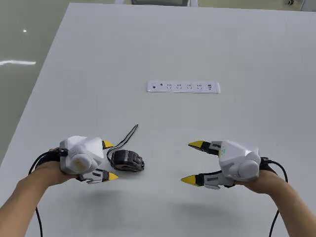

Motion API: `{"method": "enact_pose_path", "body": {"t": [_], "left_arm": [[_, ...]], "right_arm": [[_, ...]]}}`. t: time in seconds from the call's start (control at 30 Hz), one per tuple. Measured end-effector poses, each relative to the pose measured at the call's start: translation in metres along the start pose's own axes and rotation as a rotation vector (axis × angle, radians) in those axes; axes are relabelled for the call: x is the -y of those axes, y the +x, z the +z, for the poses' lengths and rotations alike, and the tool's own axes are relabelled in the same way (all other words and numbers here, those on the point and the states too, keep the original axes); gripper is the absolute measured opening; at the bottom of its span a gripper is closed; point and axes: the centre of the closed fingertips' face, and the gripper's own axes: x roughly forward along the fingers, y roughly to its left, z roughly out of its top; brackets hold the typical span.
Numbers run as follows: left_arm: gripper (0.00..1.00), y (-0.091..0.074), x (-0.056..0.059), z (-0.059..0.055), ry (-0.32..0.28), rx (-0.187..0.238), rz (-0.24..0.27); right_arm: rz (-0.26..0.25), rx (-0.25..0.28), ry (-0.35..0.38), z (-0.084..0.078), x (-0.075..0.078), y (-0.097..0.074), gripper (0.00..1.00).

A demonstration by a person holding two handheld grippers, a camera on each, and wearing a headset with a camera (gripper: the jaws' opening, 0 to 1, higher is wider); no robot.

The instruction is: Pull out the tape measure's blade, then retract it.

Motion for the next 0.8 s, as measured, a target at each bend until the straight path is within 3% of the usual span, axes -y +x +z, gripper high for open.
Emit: {"method": "enact_pose_path", "body": {"t": [0.37, 0.8], "left_arm": [[0.46, 0.014, -0.007, -0.007, 0.05, -0.032, -0.038], [0.42, 0.024, -0.007, -0.01, 0.087, -0.049, -0.082]], "right_arm": [[0.046, -0.013, -0.023, 0.001, 0.0, 0.022, 0.54], [0.079, -0.033, -0.048, 0.001, 0.002, 0.047, 0.5]]}}
